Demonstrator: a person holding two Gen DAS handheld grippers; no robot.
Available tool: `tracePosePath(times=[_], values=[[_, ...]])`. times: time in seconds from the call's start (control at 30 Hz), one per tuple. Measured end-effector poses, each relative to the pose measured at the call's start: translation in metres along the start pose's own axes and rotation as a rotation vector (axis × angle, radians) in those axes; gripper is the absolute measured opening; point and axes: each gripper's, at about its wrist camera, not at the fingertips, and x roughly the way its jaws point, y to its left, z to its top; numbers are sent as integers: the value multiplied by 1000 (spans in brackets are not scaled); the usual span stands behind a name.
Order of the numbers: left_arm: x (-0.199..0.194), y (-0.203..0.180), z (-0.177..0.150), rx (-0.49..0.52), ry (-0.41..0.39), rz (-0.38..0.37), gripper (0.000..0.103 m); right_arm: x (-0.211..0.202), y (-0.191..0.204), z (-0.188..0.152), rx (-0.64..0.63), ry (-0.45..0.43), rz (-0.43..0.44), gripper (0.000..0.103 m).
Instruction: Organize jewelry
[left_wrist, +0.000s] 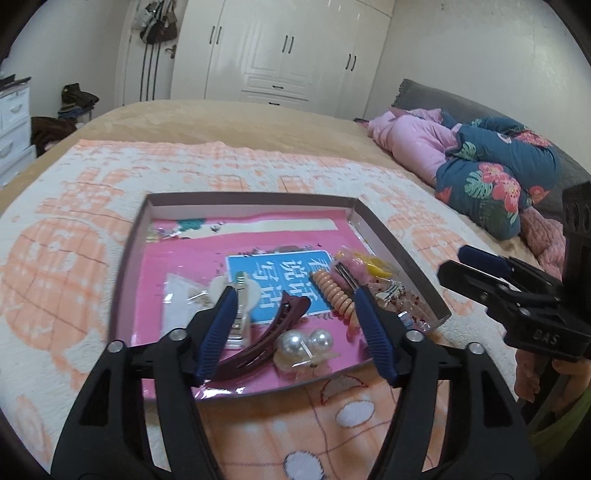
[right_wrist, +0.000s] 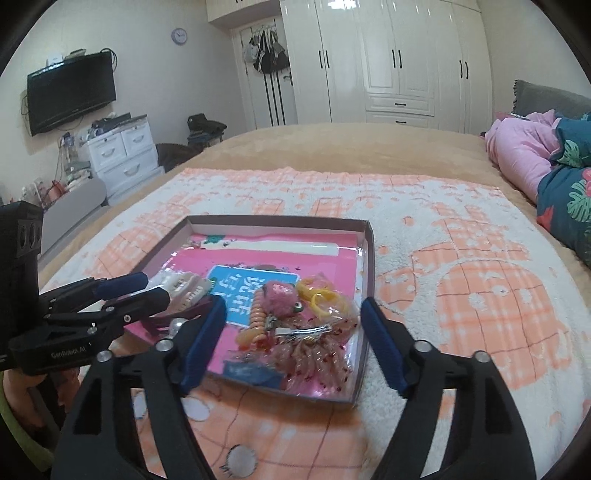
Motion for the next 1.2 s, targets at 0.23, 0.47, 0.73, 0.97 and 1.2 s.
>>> tracePosePath(times=[0.23, 0.47, 0.73, 0.97, 1.2], values=[[-33, 7, -4, -4, -56, 61, 87, -26, 13, -7, -6, -85, -36, 88], [-59, 15, -9, -16, -90, 108, 92, -45, 27, -21, -36, -140, -80, 95], [-77, 17, -20, -18, -116, 141, 92, -61, 30, -37, 4, -172, -98, 96], [-90, 9, -29, 16, -144, 155, 92, -71, 34, -47, 7, -177, -114, 96], [-101, 2, -39, 31, -172, 151, 92, -83, 39, -59, 0, -206, -146, 96]])
